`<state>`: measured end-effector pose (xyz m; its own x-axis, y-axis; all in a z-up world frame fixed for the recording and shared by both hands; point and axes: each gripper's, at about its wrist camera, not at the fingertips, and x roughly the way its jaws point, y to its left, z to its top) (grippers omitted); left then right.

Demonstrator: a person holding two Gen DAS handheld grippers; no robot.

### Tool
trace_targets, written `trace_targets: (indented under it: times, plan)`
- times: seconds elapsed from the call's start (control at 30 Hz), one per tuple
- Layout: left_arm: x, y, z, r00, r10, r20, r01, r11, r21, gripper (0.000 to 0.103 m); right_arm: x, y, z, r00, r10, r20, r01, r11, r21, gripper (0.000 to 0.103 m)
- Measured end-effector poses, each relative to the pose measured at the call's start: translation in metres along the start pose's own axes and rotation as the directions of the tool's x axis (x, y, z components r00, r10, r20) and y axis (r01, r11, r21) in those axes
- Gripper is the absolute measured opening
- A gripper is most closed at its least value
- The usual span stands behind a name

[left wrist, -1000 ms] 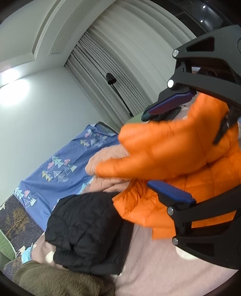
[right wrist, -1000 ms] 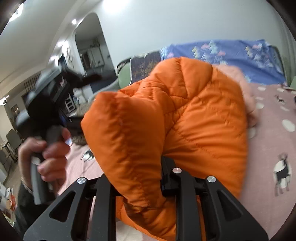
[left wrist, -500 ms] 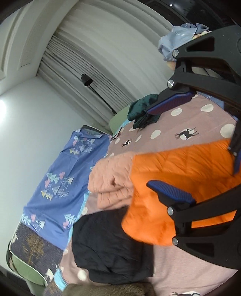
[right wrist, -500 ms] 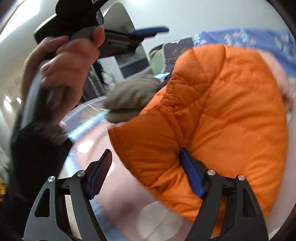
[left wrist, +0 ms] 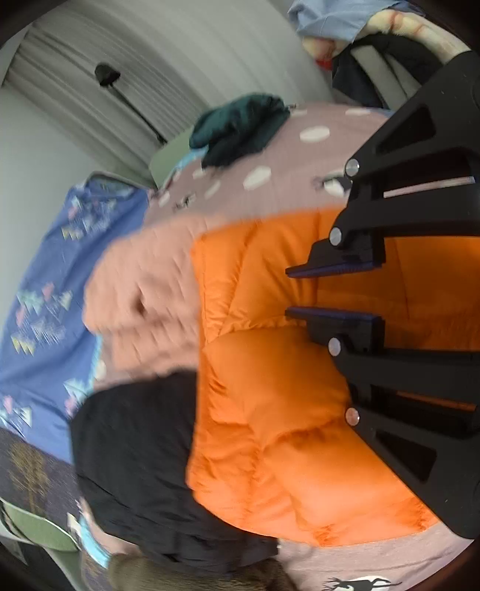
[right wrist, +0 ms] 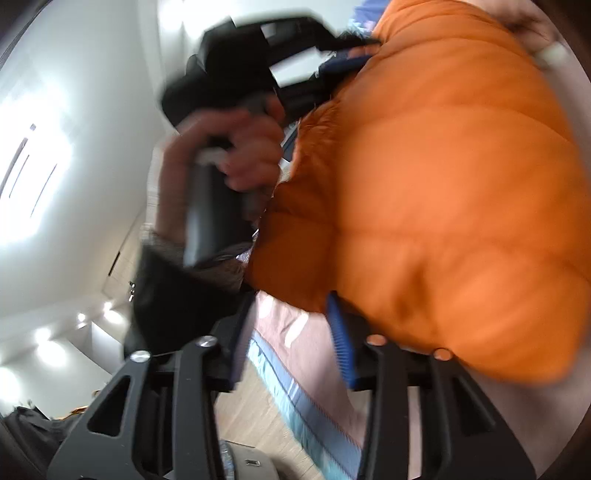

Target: Fold large clothes

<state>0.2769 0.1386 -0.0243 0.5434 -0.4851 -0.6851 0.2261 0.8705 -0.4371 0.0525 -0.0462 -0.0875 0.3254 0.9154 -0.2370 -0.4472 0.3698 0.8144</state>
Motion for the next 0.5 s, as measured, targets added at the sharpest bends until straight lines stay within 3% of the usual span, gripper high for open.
trace_targets:
  times: [0.17,0.23,0.33,0.5]
  plan:
    - [0.004,0.018,-0.015,0.997,0.060,0.052,-0.062,0.997,0.034,0.011,-0.036,0.024,0.025,0.979,-0.162,0.122,0.175,0.980,-0.098,0.035]
    - [0.001,0.019,-0.021,0.993,0.074,0.091,-0.079,0.995,0.056,0.011,-0.049,0.036,0.051,0.937,-0.267,0.228,0.297,0.949,-0.109,0.035]
    - [-0.009,0.021,-0.029,0.986,0.068,0.155,-0.079,0.995,0.068,0.011,-0.044,0.046,0.106,0.874,-0.376,0.308,0.414,0.908,-0.066,0.036]
    - [-0.016,0.025,-0.040,0.967,0.094,0.235,-0.111,0.992,0.060,0.011,-0.008,0.030,0.169,0.807,-0.506,0.305,0.520,0.853,0.039,0.036]
